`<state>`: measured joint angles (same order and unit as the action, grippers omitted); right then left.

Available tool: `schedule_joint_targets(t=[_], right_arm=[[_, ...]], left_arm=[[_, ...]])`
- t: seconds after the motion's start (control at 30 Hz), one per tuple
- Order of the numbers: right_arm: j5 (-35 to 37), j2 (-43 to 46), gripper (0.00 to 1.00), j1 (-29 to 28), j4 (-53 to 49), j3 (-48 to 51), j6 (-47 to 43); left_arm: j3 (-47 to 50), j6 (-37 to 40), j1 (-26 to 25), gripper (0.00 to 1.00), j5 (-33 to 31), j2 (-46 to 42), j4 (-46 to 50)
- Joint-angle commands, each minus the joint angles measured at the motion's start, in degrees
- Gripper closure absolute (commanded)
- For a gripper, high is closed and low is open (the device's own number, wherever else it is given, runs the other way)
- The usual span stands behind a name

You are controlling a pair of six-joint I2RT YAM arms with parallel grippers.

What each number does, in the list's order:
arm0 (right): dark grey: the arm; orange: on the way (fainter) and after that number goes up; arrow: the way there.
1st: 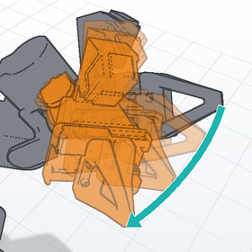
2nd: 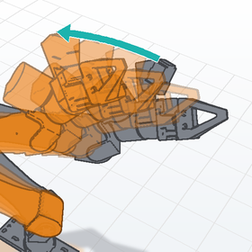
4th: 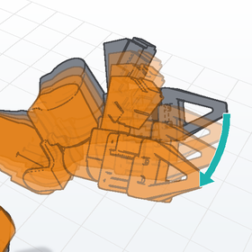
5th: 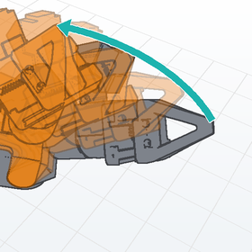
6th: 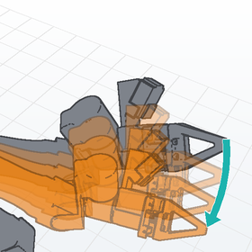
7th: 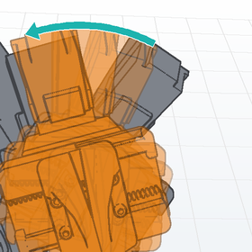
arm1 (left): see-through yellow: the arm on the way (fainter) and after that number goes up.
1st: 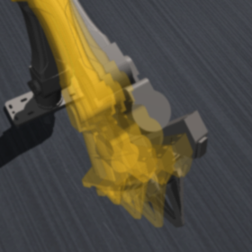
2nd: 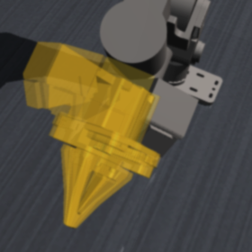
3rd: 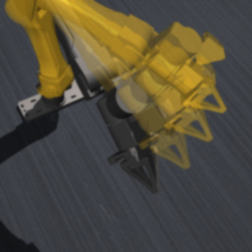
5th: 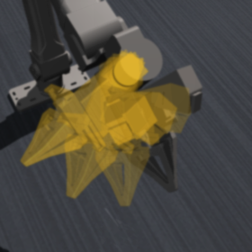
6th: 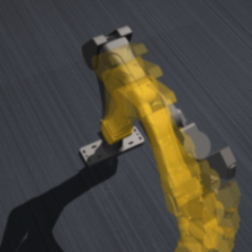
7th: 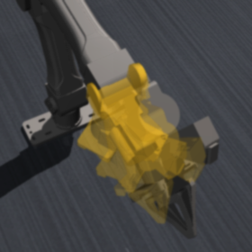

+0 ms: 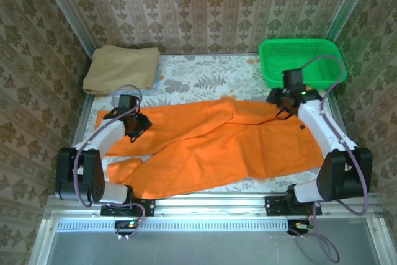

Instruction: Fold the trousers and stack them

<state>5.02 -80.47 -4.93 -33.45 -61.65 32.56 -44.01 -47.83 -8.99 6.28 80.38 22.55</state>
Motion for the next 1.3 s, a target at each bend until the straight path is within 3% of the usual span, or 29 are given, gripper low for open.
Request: schedule_joint_targets(t=[0.0, 0.13, 0.37, 0.47, 0.57, 0.63, 0.87, 1.07, 1.27], right_arm=[[-6.4, -1.7, 0.38, -5.0, 0.4, 6.6, 4.1], [-6.1, -2.6, 0.38, -9.8, -0.4, 10.2, 5.9], [-4.8, -6.5, 0.36, -10.0, -6.4, 11.5, 5.6], [-5.7, -7.8, 0.36, -9.6, -5.9, 13.2, 6.9], [-8.5, -7.7, 0.37, -8.6, -4.9, 15.6, 8.7], [-6.1, -5.8, 0.37, -8.2, -4.7, 17.9, 10.8], [-8.9, 0.2, 0.37, -6.8, -6.4, 23.8, 13.0], [-10.8, 10.9, 0.38, -6.4, -11.0, 29.5, 14.0], [-7.9, 18.2, 0.38, -5.7, -18.7, 25.2, 12.5]], left_arm=[[1.0, -4.5, -1.2, 0.70, 1.8, 1.8, -4.2], [2.2, -6.3, -1.0, 0.70, 0.7, 4.3, -6.4], [1.2, -9.0, 2.5, 0.72, 5.6, 12.0, -11.4], [0.5, -10.5, 4.6, 0.74, 9.3, 15.5, -13.7], [-0.9, -10.8, 6.3, 0.77, 8.9, 17.0, -12.9], [-2.2, -10.1, 7.2, 0.77, 7.7, 17.3, -11.8], [-5.7, -7.7, 11.3, 0.79, 6.0, 18.8, -9.0], [-7.9, -6.9, 14.9, 0.80, 7.5, 19.8, -9.7], [-13.9, -1.5, 14.0, 0.72, 7.9, 18.2, -5.6]])
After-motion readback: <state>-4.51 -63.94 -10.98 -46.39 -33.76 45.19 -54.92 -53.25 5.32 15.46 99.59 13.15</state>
